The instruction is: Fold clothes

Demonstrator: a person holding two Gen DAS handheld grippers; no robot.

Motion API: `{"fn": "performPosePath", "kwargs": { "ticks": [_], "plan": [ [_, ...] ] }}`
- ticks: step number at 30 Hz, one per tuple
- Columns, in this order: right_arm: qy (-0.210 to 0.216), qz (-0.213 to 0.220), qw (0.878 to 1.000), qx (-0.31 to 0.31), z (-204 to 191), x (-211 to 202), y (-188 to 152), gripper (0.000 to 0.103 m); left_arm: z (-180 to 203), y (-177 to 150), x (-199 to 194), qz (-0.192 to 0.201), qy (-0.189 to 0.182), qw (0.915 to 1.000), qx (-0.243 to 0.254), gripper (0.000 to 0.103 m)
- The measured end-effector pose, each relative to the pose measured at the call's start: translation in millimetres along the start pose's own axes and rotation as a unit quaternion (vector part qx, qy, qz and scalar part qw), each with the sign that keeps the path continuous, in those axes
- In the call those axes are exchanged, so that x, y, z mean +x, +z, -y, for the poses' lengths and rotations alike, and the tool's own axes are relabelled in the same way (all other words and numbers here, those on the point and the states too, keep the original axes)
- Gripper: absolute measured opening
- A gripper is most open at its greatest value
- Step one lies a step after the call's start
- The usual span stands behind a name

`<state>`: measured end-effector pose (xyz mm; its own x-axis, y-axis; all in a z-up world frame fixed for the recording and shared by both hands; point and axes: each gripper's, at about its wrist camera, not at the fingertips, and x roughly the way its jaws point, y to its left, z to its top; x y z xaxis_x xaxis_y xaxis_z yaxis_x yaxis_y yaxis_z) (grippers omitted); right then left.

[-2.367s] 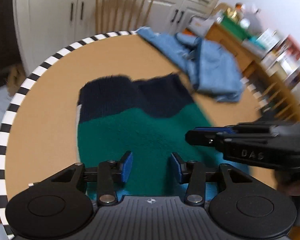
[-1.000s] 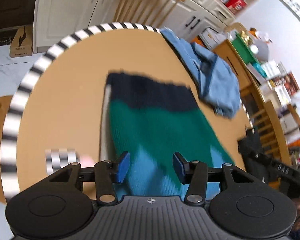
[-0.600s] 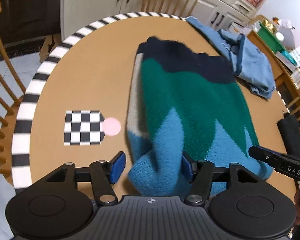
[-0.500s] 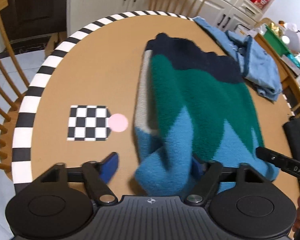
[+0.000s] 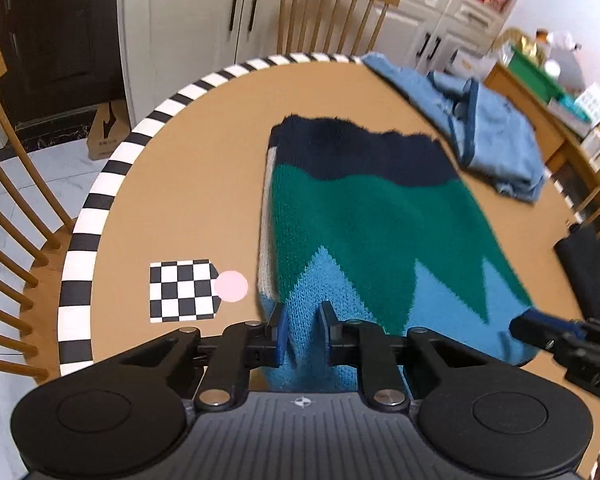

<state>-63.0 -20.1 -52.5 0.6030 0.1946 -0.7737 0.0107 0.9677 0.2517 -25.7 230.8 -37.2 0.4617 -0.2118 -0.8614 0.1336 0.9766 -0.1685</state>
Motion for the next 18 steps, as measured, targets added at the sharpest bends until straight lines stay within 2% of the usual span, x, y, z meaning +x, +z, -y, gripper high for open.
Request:
{"fn": "performPosePath", "kwargs": {
  "ticks": [5,13,15,16,17,18],
  "plan": [
    [0.009,-0.021,0.999,0.046,18,21,-11,0.013,1,4,13,-0.03,0.022,0.9993,0.003,0.02],
    [-0.002,-0.023,0.999,0.026,14,28,-11,0.014,20,2,16,-0.017,0.073,0.9956,0.057,0.023],
    [-0.007,-0.01,1.0,0.021,10,19,-11,0.017,27,2,7,-0.005,0.089,0.9928,0.08,0.034],
    [-0.01,0.005,1.0,0.022,8,10,-12,0.021,30,2,0,0.003,0.095,0.9916,0.088,0.035],
    [-0.012,0.021,0.999,0.026,7,0,-14,0.026,32,2,-9,0.011,0.1,0.9904,0.095,0.04],
    [-0.01,0.037,0.999,0.029,6,-12,-18,0.035,35,2,-17,0.02,0.104,0.9892,0.101,0.041]
  ]
}}
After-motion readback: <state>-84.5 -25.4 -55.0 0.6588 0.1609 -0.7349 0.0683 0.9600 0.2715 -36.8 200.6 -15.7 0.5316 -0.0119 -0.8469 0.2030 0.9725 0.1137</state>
